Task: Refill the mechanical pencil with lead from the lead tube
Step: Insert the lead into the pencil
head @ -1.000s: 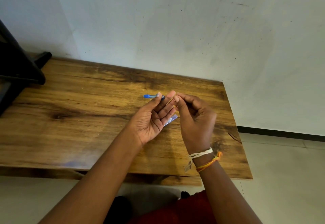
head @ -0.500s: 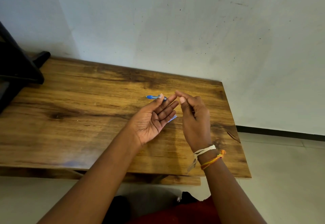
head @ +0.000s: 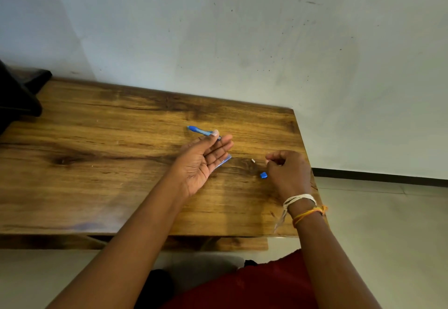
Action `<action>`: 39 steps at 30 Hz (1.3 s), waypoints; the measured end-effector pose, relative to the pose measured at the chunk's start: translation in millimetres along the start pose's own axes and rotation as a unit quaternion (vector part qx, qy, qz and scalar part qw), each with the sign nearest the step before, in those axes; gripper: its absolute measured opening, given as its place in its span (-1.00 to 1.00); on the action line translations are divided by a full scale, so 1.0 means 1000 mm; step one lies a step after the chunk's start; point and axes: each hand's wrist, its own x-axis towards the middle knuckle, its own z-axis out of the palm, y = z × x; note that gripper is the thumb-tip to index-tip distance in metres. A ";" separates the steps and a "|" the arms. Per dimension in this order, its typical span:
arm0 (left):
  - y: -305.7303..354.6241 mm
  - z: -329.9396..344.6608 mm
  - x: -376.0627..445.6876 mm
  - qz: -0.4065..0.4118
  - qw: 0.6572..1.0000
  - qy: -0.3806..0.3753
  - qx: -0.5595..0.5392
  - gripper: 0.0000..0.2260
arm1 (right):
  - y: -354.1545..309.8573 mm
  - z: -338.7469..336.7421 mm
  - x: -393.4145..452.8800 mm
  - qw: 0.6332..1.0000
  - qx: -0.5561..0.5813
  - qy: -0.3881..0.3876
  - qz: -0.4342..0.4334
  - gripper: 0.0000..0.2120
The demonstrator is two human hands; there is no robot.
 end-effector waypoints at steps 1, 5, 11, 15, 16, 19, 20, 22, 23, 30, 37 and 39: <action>-0.002 0.001 0.001 0.002 1.000 0.002 0.005 -0.90 | 0.002 -0.002 0.001 1.000 -0.009 0.000 0.009 -0.89; -0.006 0.004 0.001 0.002 1.000 0.004 0.012 -0.93 | 0.005 -0.005 0.001 0.998 -0.036 -0.033 0.038 -0.96; -0.010 0.007 0.002 -0.004 1.000 0.000 0.005 -0.94 | 0.007 -0.003 -0.001 0.994 -0.061 -0.059 0.068 -0.91; -0.010 0.006 0.001 -0.007 1.000 0.002 0.000 -0.94 | 0.008 -0.002 -0.001 0.994 -0.057 -0.057 0.067 -0.91; -0.010 0.006 0.001 -0.007 1.000 0.001 0.000 -0.93 | 0.007 -0.001 -0.001 0.995 -0.053 -0.053 0.066 -0.89; -0.010 0.004 0.001 -0.008 1.000 -0.003 0.004 -0.93 | 0.003 0.005 -0.003 0.999 -0.038 -0.010 0.031 -0.85; -0.010 0.004 0.001 -0.008 1.000 -0.003 0.006 -0.93 | 0.001 0.008 -0.004 0.999 -0.039 0.004 0.010 -0.86; -0.010 0.003 0.001 -0.007 1.000 -0.005 0.009 -0.93 | -0.002 0.015 -0.005 0.998 -0.053 0.016 -0.019 -0.87; -0.009 0.002 0.001 -0.006 1.000 -0.005 0.010 -0.93 | -0.003 0.019 -0.005 0.998 -0.062 0.014 -0.025 -0.87; -0.005 -0.001 -0.001 -0.003 1.000 -0.003 0.009 -0.92 | -0.007 0.029 -0.006 0.993 -0.082 0.056 -0.065 -0.88; -0.005 0.000 0.002 0.011 1.000 0.007 -0.008 -0.94 | -0.036 0.031 -0.024 0.964 0.191 0.013 -0.184 -0.92; -0.006 0.001 0.003 0.012 1.000 0.008 -0.008 -0.93 | -0.039 0.031 -0.026 0.959 0.211 -0.006 -0.190 -0.88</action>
